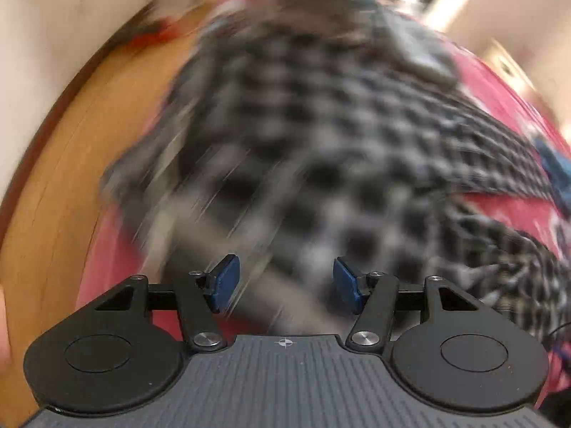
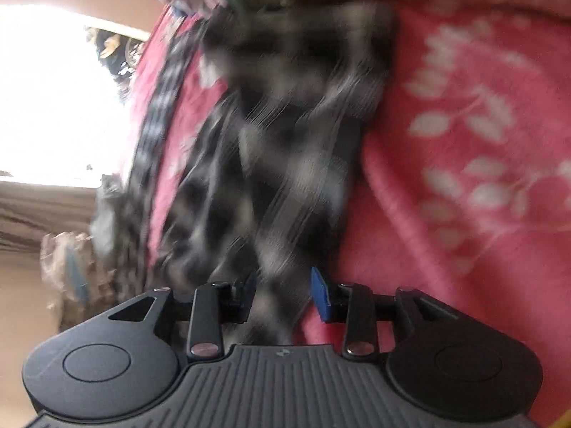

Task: Fold clothes
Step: 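Grasp the trouser waistband with the left tool while the right tool holds the leg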

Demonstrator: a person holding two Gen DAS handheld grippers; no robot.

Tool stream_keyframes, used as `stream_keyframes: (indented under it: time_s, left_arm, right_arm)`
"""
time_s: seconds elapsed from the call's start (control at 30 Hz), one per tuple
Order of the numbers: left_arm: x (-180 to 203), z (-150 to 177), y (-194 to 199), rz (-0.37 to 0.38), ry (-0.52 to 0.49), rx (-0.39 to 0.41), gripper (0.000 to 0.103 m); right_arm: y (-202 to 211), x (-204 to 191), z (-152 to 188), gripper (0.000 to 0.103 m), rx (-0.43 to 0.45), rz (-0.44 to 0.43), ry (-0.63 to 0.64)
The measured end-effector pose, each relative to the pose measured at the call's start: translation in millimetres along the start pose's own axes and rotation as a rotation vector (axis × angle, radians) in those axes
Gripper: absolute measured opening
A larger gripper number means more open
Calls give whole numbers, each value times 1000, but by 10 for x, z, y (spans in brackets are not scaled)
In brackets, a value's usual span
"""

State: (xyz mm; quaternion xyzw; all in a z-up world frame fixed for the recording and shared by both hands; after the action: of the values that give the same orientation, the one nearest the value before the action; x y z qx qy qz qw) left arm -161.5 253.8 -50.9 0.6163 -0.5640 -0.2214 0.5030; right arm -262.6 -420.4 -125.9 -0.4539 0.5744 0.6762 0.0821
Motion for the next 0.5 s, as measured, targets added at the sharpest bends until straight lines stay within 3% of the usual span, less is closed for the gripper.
stream_keyframes:
  time_s: [0.1,0.23,0.5]
  left_arm:
    - [-238,227,-72,6,124,13,58]
    - [-398,281,-254,92,269,43,58]
    - [-589,78,-485,203,442,122,58]
  right_arm:
    - [-130,-31,58,41,-63,-36,-28]
    - [-305,53,164,42,-100,-62,-116]
    - [-446,174,251,40,-65,-76,-240]
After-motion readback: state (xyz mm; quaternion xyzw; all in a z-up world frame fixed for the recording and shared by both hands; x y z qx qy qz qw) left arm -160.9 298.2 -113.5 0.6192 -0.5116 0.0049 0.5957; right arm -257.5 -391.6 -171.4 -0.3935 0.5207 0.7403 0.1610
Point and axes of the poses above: each gripper's, at about its wrist camera, not at the fingertips, and y roughly against the way its jaws point, x to its right, z to its underside, the point moved 1 cm from there along -y, roughly the way its jaws point, and after that the axes turned 3 degrees about y, right-handed, at the moved point
